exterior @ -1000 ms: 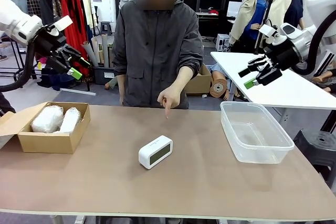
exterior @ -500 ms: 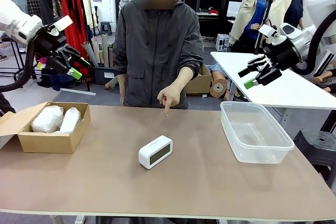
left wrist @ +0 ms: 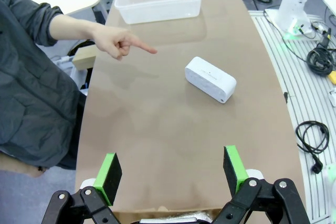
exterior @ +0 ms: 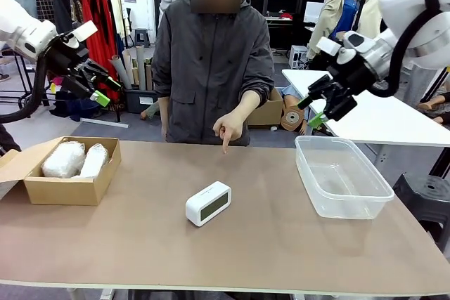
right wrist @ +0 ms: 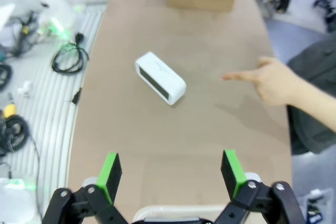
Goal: Separate and place wrapped and unwrapped clocks.
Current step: Pick up the Digital clock indicated by the person.
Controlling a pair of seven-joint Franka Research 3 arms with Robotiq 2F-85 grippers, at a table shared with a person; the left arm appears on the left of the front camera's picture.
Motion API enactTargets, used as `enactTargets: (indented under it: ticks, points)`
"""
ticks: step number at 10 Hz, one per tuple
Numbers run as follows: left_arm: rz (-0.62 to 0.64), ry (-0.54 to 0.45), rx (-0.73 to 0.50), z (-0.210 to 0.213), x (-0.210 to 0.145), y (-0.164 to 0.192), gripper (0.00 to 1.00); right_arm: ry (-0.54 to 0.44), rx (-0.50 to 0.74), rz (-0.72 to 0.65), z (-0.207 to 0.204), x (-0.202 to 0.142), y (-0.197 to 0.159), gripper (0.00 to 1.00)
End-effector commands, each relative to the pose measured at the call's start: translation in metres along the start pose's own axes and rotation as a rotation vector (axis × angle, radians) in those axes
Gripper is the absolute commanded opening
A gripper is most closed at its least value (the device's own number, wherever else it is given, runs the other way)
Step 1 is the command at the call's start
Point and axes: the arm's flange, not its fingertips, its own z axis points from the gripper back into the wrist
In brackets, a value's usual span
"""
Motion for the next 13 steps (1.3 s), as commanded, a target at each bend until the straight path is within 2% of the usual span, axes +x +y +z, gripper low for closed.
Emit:
enactTargets:
  ticks: [1, 4, 6, 10, 12, 13]
  points:
    - [0.0, -0.01, 0.007, 0.002, 0.002, 0.0, 1.0, 0.055, 0.02, 0.099, -0.02, 0.013, 0.0, 1.0]
    - [0.0, -0.01, 0.007, 0.002, 0.002, 0.0, 1.0, 0.172, 0.096, 0.246, -0.078, 0.051, 0.004, 1.0]
    - [0.0, -0.01, 0.007, 0.002, 0.002, 0.0, 1.0, 0.279, 0.1, 0.337, -0.114, 0.07, 0.009, 1.0]
    - [0.0, -0.01, 0.007, 0.002, 0.002, 0.0, 1.0, 0.408, 0.167, 0.483, -0.184, 0.092, 0.018, 1.0]
    - [0.0, -0.01, 0.007, 0.002, 0.002, 0.0, 1.0, 0.506, 0.158, 0.559, -0.212, 0.099, 0.023, 1.0]
    - [0.0, -0.01, 0.007, 0.002, 0.002, 0.0, 1.0, 0.518, 0.154, 0.569, -0.217, 0.1, 0.023, 1.0]
